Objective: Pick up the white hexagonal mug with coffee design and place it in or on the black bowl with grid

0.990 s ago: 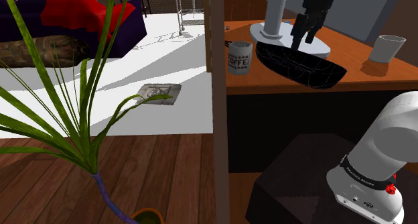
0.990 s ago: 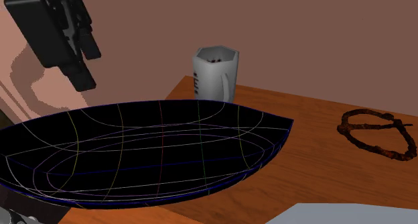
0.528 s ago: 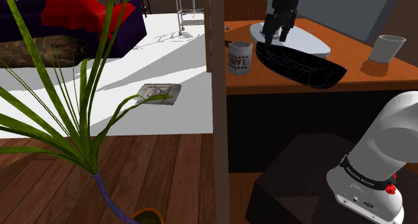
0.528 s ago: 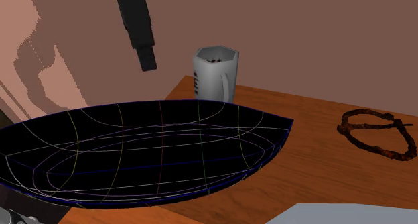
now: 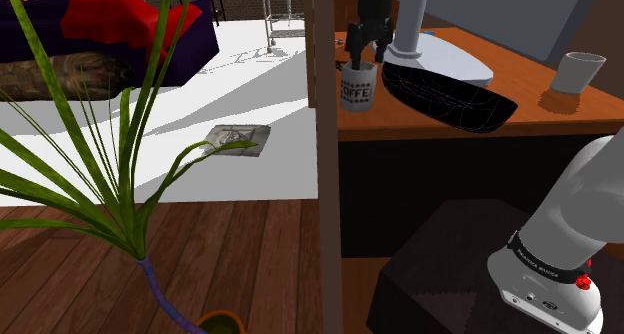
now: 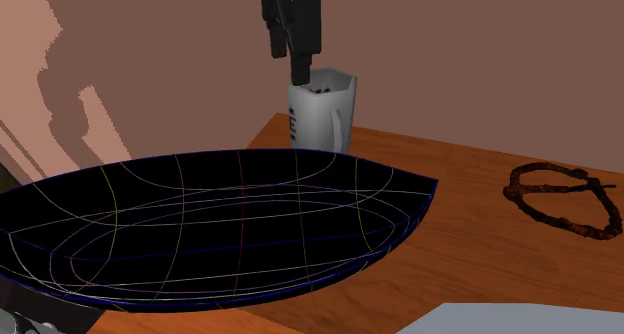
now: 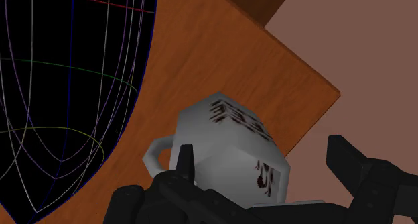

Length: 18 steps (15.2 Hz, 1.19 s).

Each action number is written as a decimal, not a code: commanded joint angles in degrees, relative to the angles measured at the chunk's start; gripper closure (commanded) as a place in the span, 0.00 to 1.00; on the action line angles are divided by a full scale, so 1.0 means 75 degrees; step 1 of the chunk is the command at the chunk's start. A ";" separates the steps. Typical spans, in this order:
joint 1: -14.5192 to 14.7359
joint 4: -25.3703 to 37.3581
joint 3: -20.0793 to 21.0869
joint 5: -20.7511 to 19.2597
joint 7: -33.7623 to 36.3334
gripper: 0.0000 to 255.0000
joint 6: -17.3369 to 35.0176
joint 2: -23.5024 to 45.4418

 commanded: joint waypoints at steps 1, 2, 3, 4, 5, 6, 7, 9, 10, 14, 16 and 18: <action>0.0037 0.0655 0.0054 0.0006 0.0076 0.00 -0.0076 0.0642; 0.0044 0.0750 0.0062 0.0005 0.0089 0.00 -0.0091 0.0730; 0.0047 0.0627 0.0063 0.0007 0.0087 0.00 0.0015 0.0713; 0.0048 0.0502 0.0065 0.0009 0.0086 0.00 0.0122 0.0695; 0.0050 0.0387 0.0066 0.0010 0.0084 0.00 0.0226 0.0684; 0.0052 0.0271 0.0068 0.0012 0.0083 0.00 0.0331 0.0672; 0.0054 0.0157 0.0070 0.0013 0.0081 0.00 0.0435 0.0662; 0.0058 -0.0128 0.0076 0.0017 0.0078 0.00 0.0702 0.0645; 0.0058 -0.0130 0.0076 0.0017 0.0078 0.00 0.0703 0.0644; 0.0058 -0.0128 0.0076 0.0017 0.0078 0.00 0.0702 0.0645; 0.0058 -0.0128 0.0076 0.0017 0.0078 0.00 0.0702 0.0645; 0.0058 -0.0129 0.0076 0.0017 0.0078 1.00 0.0702 0.0644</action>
